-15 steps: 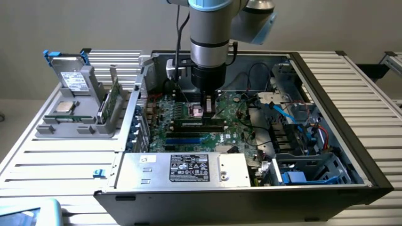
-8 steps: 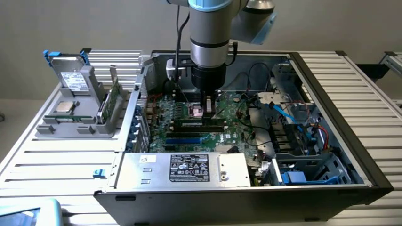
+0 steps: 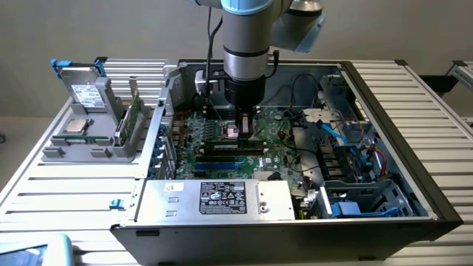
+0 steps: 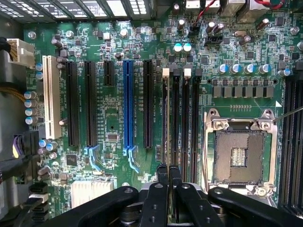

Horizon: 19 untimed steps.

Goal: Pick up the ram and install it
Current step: 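Insert the ram into the slot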

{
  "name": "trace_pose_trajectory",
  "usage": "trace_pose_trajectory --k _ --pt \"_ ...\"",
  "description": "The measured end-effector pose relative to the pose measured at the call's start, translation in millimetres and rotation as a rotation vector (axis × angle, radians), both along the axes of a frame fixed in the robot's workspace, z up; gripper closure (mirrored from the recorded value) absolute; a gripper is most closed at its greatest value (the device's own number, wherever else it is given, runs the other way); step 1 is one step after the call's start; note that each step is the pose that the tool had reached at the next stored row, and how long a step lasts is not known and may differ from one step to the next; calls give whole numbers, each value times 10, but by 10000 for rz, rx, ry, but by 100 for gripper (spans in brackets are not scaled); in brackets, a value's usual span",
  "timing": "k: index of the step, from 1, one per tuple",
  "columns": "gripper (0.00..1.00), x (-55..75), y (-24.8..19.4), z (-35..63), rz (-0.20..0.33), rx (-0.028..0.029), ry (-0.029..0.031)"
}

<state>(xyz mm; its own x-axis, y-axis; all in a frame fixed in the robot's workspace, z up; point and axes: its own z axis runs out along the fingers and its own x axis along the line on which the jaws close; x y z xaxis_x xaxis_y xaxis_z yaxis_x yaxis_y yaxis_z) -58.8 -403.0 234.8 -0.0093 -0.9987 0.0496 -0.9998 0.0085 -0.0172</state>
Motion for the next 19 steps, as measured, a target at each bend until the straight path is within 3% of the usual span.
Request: trace_pose_trajectory --k 19 --pt "87 8 -23 13 -1 -4 -1"
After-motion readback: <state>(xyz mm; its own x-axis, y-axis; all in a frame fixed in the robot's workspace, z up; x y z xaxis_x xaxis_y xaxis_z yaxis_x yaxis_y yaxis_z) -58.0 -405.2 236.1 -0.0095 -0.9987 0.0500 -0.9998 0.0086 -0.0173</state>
